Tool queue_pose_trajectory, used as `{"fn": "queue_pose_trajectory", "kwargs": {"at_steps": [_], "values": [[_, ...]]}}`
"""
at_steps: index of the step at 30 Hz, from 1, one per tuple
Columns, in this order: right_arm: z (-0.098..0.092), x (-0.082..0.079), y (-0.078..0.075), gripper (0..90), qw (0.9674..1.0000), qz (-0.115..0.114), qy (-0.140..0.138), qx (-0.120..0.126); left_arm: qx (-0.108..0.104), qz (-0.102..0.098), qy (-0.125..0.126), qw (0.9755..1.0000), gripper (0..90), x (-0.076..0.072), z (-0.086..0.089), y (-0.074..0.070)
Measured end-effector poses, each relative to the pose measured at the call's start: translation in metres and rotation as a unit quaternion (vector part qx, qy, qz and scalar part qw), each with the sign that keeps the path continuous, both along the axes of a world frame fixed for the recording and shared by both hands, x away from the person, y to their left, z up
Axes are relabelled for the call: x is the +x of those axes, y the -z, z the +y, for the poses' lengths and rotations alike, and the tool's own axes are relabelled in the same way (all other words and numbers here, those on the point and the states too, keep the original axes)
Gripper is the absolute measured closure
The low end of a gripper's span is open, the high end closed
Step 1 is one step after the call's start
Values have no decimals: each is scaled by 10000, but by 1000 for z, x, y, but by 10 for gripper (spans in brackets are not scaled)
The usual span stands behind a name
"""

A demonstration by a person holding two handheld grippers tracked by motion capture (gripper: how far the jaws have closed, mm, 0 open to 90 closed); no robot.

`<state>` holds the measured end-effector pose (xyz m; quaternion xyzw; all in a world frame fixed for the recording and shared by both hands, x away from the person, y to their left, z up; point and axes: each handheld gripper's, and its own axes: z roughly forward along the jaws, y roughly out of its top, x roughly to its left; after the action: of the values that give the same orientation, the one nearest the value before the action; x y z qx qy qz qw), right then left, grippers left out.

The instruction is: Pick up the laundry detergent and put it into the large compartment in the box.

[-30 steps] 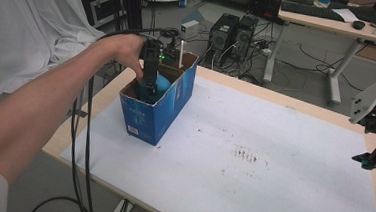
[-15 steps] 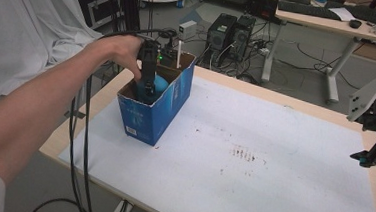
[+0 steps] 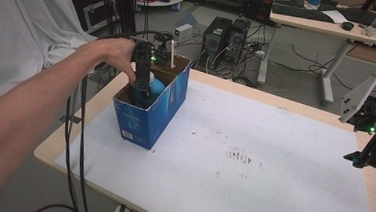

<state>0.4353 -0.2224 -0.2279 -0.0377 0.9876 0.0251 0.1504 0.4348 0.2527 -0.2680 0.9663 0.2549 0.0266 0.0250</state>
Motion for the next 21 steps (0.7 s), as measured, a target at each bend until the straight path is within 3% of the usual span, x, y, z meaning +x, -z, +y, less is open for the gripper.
{"fn": "queue_pose_trajectory", "kwargs": {"at_steps": [12, 21], "values": [[-3, -1, -2, 124, 10000, -1, 26, 26, -11, -79, -24, 10000, 223, 2, -2, -15], [-5, -1, -3, 124, 10000, -1, 54, 82, -63, -155, 43, 9999, 223, 0, -6, -36]]}}
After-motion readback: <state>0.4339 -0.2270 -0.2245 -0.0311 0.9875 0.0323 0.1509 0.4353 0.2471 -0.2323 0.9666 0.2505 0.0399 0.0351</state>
